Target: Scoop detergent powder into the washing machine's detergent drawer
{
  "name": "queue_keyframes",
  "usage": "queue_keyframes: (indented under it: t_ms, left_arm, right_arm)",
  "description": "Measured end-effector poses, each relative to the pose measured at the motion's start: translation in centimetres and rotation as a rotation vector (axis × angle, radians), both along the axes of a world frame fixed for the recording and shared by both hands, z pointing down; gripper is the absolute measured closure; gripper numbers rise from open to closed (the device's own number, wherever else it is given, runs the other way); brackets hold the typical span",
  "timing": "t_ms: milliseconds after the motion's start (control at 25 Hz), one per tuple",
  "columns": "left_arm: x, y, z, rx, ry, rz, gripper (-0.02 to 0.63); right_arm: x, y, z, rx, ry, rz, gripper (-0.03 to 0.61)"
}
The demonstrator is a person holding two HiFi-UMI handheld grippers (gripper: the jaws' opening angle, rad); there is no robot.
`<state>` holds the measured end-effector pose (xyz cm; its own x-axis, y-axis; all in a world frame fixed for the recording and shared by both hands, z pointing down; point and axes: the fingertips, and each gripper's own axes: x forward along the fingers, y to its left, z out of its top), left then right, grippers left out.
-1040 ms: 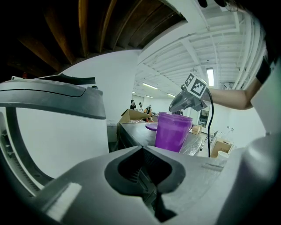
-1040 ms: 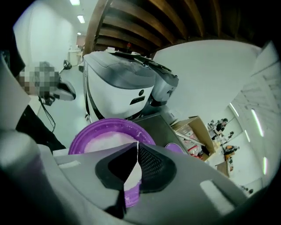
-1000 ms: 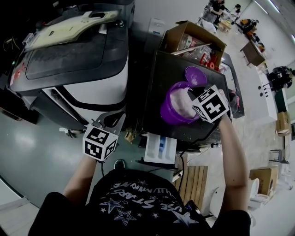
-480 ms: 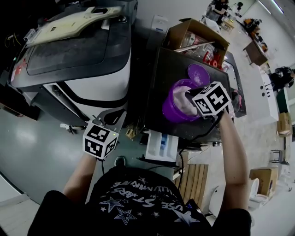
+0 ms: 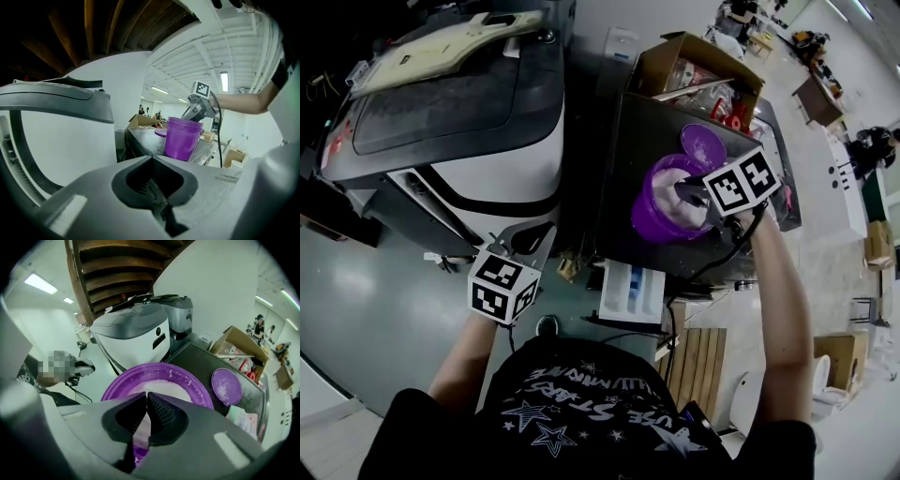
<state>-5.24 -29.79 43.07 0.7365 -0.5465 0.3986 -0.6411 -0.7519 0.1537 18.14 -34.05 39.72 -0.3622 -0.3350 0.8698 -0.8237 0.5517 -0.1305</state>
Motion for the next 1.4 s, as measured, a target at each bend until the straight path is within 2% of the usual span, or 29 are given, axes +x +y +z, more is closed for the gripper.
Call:
queue_keyframes:
  t_ms: [240, 480, 720, 1000, 1120, 1400]
  left_arm:
    - [-0.5, -0.1, 0.0, 0.0, 0.001, 0.015, 0.612]
    - [-0.9, -0.4, 0.1, 0.006, -0.004, 0.035, 0.612]
    - [-0.8, -0.3, 0.6, -0.002, -0.021, 0.09, 0.612]
    - [0.2, 0.0, 1.7, -0.016, -0.039, 0.14, 0.612]
    - [0.8, 0.7, 1.8, -0.006, -0.048, 0.148, 0.612]
    - [2.5, 4.0, 0.9, 0.003, -0.053, 0.12, 0.612]
  right_arm:
    - [-0.1, -0.2, -0.7, -0.054, -0.135, 0.09, 0.545]
    - [-0.1, -0.2, -1.6, -0.035, -0.24, 0.169, 0.543]
    - [0.5, -0.2, -3.4, 0.048, -0.376, 0.298, 0.543]
    - [3.7, 0.4, -5.3, 0.178, -0.49, 0.504, 0.543]
    - [4.0, 0.6, -5.7, 0.227, -0.632, 0.54, 0.543]
    - [5.7, 2.5, -6.6, 0.299, -0.884, 0.697, 0.543]
